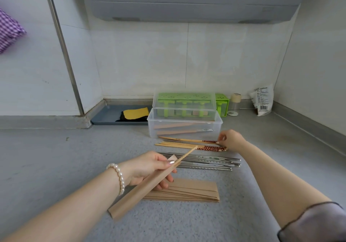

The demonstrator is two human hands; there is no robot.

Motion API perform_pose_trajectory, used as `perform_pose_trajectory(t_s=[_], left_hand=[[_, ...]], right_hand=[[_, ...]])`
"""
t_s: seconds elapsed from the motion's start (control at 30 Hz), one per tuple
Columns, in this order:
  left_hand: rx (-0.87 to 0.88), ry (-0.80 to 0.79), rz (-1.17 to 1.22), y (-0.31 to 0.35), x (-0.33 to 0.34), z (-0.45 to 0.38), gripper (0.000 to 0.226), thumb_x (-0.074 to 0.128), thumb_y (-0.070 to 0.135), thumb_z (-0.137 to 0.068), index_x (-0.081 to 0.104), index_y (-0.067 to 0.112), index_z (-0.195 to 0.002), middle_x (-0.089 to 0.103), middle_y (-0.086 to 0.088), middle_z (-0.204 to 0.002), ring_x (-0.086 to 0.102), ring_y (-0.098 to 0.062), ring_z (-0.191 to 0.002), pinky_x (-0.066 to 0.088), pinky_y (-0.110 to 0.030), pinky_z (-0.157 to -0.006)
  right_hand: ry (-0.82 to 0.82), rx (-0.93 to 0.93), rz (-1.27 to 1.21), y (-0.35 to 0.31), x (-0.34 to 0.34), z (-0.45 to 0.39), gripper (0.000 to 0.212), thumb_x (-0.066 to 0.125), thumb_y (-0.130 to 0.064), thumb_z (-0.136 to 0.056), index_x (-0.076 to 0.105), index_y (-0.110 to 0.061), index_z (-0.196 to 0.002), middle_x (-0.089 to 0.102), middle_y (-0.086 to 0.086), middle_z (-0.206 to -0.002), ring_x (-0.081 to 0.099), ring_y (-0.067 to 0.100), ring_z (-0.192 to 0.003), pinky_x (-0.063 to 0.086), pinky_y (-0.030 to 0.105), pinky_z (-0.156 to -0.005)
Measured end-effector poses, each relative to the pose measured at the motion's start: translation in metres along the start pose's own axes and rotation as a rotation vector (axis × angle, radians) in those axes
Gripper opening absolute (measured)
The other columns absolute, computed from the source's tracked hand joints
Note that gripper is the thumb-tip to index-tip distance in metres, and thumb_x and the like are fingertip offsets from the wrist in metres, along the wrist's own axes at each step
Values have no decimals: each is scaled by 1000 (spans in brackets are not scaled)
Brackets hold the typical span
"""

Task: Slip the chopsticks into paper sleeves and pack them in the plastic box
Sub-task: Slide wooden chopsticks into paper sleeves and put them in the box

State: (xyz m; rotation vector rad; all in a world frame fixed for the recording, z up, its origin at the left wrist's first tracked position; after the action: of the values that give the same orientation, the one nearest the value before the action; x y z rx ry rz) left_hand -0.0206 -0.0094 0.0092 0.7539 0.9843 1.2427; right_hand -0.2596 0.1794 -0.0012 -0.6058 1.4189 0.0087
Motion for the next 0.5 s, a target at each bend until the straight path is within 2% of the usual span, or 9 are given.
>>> perform_pose_trajectory(t_s=[0.17, 0.3, 0.4, 0.5], left_hand=[[-5, 0, -22, 1, -2, 2, 26, 47, 20, -96, 66, 2, -100, 69, -8, -73, 65, -16, -58, 54, -27, -54], [3, -2, -26, 3, 0, 3, 27, 47, 19, -96, 65, 0, -103, 69, -8, -73, 65, -16, -58, 54, -26, -55], [18, 9, -41, 4, 1, 2, 28, 47, 20, -97, 65, 0, -104, 69, -9, -76, 65, -16, -59, 55, -27, -57], [28, 14, -58, 6, 3, 4, 27, 48, 20, -96, 67, 2, -101, 69, -8, -76, 65, -15, -59, 54, -27, -56]], right_hand=[[-190, -29, -66, 0, -2, 0, 11, 71, -20, -81, 62, -14, -85, 58, 2, -88, 53, 20, -87, 42, 29, -79], [-197, -24, -110, 2, 1, 1, 12, 73, -17, -78, 62, -15, -75, 62, 4, -87, 54, 21, -87, 42, 28, -80], [-199, -11, -107, 3, -1, 6, 18, 76, -21, -76, 60, -20, -67, 58, -5, -76, 53, 19, -85, 40, 28, -79], [-188, -17, -117, 5, -3, 13, 20, 78, -24, -73, 61, -21, -63, 57, -6, -70, 53, 18, -80, 40, 25, -73]])
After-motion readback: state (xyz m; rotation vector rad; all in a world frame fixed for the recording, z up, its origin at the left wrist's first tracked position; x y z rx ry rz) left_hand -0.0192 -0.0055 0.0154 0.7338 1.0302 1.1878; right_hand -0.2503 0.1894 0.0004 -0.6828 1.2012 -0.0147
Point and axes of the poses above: each hand's wrist, its own z-axis away from the middle knuckle, its own x-axis out of the palm, y = z × x, the point moved 4 cm from there along -z, towards the middle knuckle
